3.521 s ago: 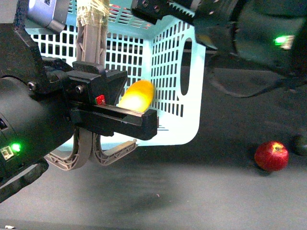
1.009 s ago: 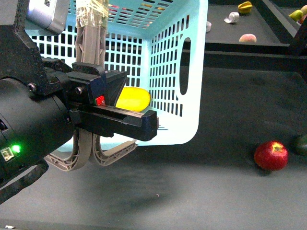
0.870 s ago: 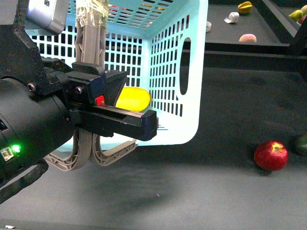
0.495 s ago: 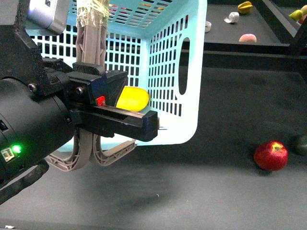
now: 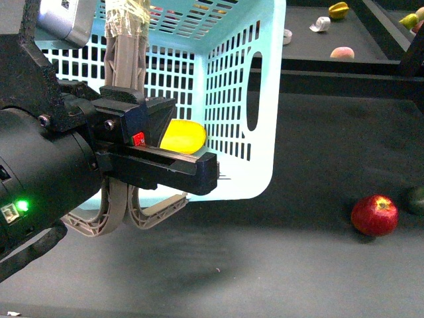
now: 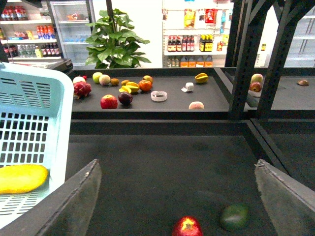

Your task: Pick mango with right arm and hold basket with left

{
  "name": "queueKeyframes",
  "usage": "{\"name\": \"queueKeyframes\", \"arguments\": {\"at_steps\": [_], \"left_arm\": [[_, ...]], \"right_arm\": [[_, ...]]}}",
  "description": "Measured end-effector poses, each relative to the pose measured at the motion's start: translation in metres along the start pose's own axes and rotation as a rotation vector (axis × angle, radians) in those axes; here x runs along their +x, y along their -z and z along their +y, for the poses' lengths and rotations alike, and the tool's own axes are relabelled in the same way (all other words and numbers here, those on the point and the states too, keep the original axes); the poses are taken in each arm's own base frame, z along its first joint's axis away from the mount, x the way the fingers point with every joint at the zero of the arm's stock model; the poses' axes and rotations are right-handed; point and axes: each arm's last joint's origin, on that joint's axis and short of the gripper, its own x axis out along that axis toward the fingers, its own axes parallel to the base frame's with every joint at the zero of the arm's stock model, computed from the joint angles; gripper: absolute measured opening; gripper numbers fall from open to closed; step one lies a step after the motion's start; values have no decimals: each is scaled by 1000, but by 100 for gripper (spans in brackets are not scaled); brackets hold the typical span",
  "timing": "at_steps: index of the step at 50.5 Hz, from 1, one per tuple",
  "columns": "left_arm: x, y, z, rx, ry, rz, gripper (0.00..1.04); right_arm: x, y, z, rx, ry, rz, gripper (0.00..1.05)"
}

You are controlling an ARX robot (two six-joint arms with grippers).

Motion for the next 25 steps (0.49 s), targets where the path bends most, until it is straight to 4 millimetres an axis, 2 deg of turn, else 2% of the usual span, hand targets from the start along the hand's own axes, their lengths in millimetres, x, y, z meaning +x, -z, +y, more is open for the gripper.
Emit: {"name": "queueKeyframes", "arguments": {"at_steps": [2, 10, 15, 21, 25], "left_arm": [[0, 0, 0, 0, 0, 0, 5], [1, 0, 1, 13, -29, -15, 5], [9, 2, 8, 23, -85, -21, 5], [28, -3, 29, -39, -165, -30, 5], [45, -7, 55, -174, -269, -47, 5]], "right_arm": [[0, 0, 0, 1, 0, 0, 98], [0, 0, 0, 0, 0, 0, 96], [0, 0, 0, 0, 0, 0, 96], [0, 0, 0, 0, 0, 0, 96], [0, 0, 0, 0, 1, 0, 96]]}}
